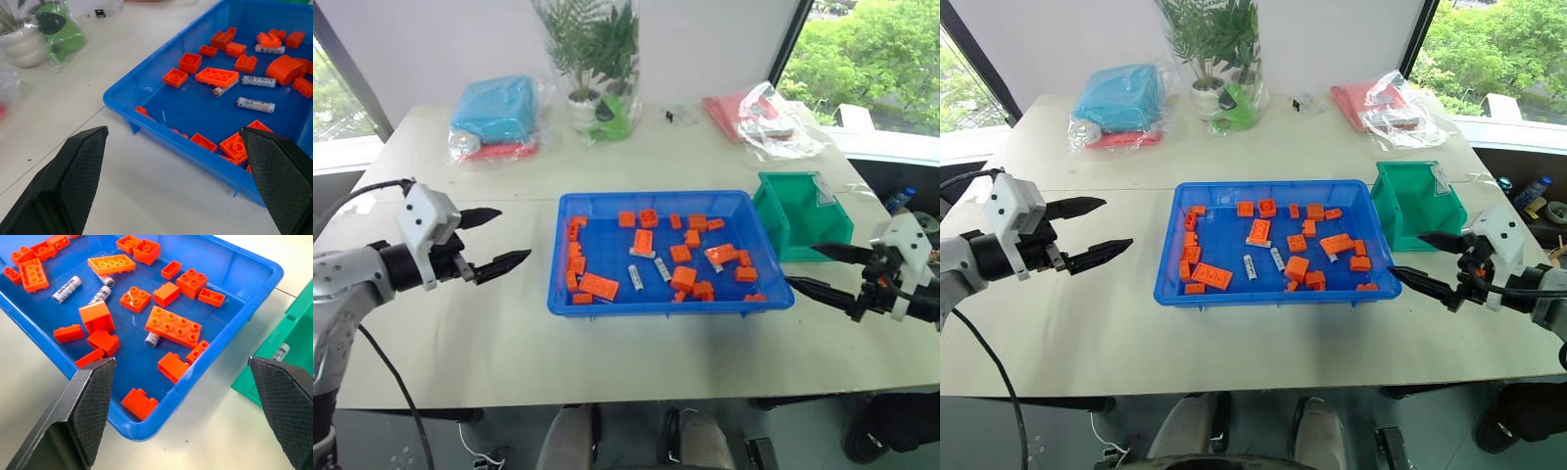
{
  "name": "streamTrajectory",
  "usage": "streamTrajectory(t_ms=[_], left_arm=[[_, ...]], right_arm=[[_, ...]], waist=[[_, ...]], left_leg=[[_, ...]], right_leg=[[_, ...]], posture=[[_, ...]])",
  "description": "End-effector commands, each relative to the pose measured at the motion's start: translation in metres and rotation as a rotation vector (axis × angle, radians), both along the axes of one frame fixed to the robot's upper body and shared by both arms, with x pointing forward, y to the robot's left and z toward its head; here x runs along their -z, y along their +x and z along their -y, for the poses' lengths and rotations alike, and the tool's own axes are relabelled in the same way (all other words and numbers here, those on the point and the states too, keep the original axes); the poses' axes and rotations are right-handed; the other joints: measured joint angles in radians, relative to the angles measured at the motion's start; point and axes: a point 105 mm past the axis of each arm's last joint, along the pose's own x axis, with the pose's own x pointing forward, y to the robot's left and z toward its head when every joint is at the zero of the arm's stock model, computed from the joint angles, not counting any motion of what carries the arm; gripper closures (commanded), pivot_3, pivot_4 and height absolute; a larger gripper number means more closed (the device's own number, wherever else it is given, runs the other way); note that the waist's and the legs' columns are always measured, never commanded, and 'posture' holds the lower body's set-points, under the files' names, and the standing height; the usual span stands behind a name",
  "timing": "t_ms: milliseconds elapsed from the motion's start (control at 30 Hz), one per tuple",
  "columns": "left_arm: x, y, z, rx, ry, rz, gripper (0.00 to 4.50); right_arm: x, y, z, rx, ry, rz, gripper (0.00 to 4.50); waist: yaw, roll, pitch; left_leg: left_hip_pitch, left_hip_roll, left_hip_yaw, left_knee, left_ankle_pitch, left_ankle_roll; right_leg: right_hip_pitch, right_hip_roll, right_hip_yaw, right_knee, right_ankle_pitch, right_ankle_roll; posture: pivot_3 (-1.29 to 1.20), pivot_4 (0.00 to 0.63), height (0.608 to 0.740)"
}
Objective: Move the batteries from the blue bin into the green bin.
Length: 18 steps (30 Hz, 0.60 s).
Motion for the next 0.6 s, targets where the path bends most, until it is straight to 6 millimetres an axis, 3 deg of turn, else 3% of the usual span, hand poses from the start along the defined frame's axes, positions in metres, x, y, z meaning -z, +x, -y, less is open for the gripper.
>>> streamTrajectory(t_ms=[33,600], left_arm=[[-0.006,-0.006,0.007,0.037,0.012,0.029,0.0],[-0.01,-0.009,0.017,0.055,-0.015,0.017,0.0]], right_arm=[[-0.015,0.0,-0.001,-0.018,-0.021,0.055,0.06],[-0.022,0.009,-0.014,-0.072,-0.031,0.072,0.06]], waist=[[0.0,0.0,0.0],[0.0,-0.001,0.0]], left_leg=[[0.0,0.0,0.0,0.0,0.0,0.0],[0.0,0.0,0.001,0.001,0.0,0.0]], right_leg=[[0.0,0.0,0.0,0.0,0.0,0.0],[0.0,0.0,0.0,0.0,0.003,0.0]], posture=[[0.0,0.15,0.673],[0.0,0.15,0.673]])
